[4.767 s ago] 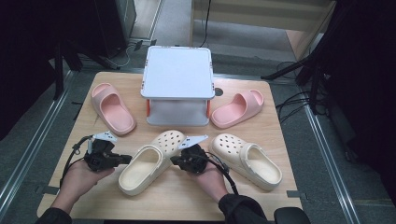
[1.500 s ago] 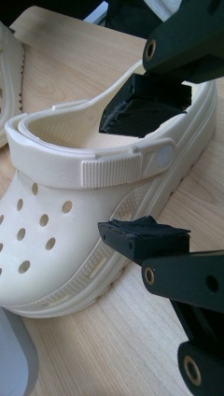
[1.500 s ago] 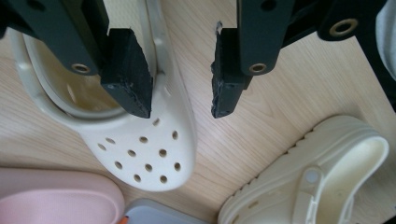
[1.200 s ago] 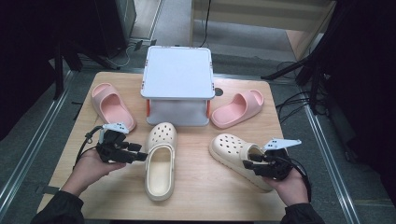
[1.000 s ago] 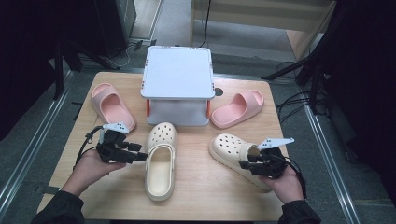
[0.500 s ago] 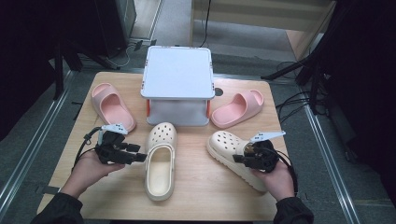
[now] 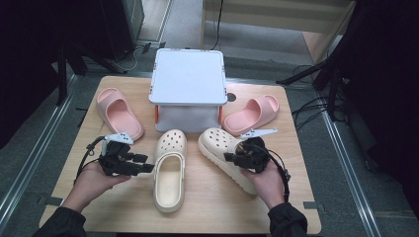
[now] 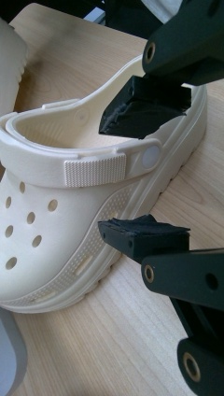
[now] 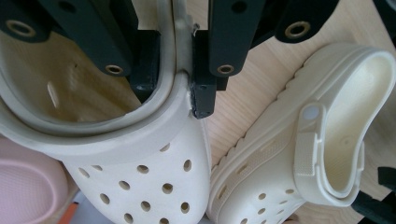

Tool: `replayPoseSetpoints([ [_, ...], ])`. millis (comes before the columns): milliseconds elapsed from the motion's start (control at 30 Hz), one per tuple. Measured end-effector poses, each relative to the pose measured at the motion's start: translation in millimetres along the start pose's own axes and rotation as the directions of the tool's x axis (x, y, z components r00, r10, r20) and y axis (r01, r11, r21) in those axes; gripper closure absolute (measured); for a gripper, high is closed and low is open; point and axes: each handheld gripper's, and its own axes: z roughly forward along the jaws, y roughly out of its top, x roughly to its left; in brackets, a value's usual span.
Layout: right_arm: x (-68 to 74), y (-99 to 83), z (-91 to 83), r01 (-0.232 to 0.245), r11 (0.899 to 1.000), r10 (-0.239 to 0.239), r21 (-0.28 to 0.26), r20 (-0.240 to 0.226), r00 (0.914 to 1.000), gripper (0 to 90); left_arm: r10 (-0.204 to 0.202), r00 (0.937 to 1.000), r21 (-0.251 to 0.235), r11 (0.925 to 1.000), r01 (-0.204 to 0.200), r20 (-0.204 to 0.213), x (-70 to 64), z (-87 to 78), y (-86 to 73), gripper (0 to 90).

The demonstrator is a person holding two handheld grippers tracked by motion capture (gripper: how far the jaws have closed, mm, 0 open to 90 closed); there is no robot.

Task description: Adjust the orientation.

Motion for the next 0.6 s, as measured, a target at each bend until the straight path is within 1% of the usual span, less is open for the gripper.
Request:
replayPoseSetpoints([
  [200, 9.9, 8.0, 17.5, 0.011, 1.0, -0.011, 0.002, 0.004, 0.9999, 77.8, 0.001, 1.0, 0.003, 1.0, -0.001, -0.001, -0.5, 0.3, -1.0, 46.9],
  [267, 12.7, 9.2, 24.3, 0.019, 1.0, -0.019, 0.011, 0.015, 0.9997, 77.7, 0.002, 1.0, 0.003, 1.0, -0.002, 0.0, -0.7, 0.2, -1.2, 46.8],
  [467, 19.4, 10.4, 37.8, 0.031, 0.999, -0.033, 0.035, 0.076, 0.9965, 77.7, 0.008, 1.0, 0.006, 1.0, -0.008, 0.005, -1.5, 0.8, -1.4, 47.2],
  [600, 23.7, 9.6, 44.7, 0.041, 0.999, -0.043, 0.032, 0.083, 0.9956, 77.6, 0.009, 0.9999, 0.008, 0.9999, -0.009, 0.005, -1.2, 1.2, -1.4, 47.2],
])
